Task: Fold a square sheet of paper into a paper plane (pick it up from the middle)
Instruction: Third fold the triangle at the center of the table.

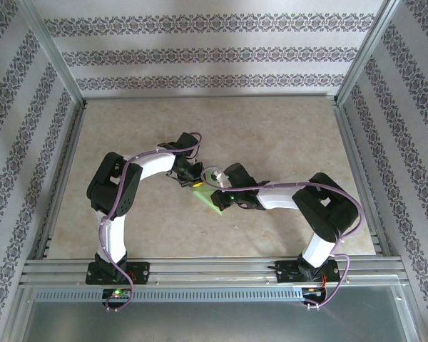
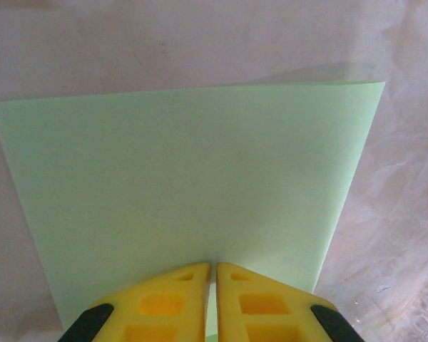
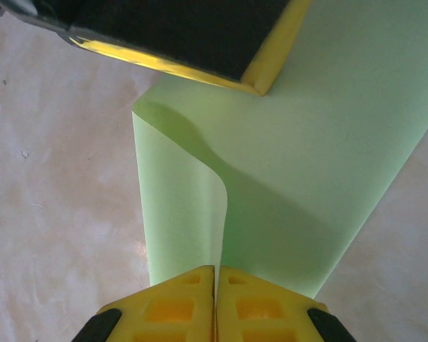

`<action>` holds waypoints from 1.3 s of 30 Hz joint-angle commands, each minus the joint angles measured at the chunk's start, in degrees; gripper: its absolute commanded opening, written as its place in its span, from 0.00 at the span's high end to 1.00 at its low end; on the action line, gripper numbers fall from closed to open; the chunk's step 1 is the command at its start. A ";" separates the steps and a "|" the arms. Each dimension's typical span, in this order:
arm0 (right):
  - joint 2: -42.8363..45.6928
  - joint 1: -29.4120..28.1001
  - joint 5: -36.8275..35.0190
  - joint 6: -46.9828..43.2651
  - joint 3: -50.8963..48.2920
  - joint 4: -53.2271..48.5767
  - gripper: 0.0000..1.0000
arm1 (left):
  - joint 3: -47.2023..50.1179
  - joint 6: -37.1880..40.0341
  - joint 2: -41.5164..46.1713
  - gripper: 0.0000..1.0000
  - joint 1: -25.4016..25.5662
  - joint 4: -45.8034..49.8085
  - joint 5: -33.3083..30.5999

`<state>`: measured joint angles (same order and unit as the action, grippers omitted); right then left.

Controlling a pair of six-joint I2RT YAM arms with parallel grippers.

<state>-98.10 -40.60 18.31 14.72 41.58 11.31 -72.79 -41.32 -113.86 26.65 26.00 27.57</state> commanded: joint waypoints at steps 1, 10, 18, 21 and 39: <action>-0.77 0.59 -1.18 0.22 1.39 -1.03 0.91 | -0.20 1.11 -2.15 0.88 1.23 3.27 -1.25; -0.95 0.60 -1.87 0.07 1.66 -1.88 0.92 | -0.17 1.07 -2.15 0.88 1.30 3.18 -1.18; -1.38 0.58 -1.70 0.13 1.91 -2.02 0.92 | -0.18 1.07 -2.24 0.88 1.30 3.16 -1.20; -1.73 0.61 -1.39 0.04 2.10 -2.17 0.92 | -0.20 1.11 -2.24 0.88 1.43 3.18 -1.12; -2.52 0.61 -2.90 -0.13 2.36 -4.71 0.93 | -2.91 -0.96 6.08 0.81 0.57 3.84 -3.51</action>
<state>-99.13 -40.60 17.32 14.72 43.09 8.88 -74.08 -41.32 -112.68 27.16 27.90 26.00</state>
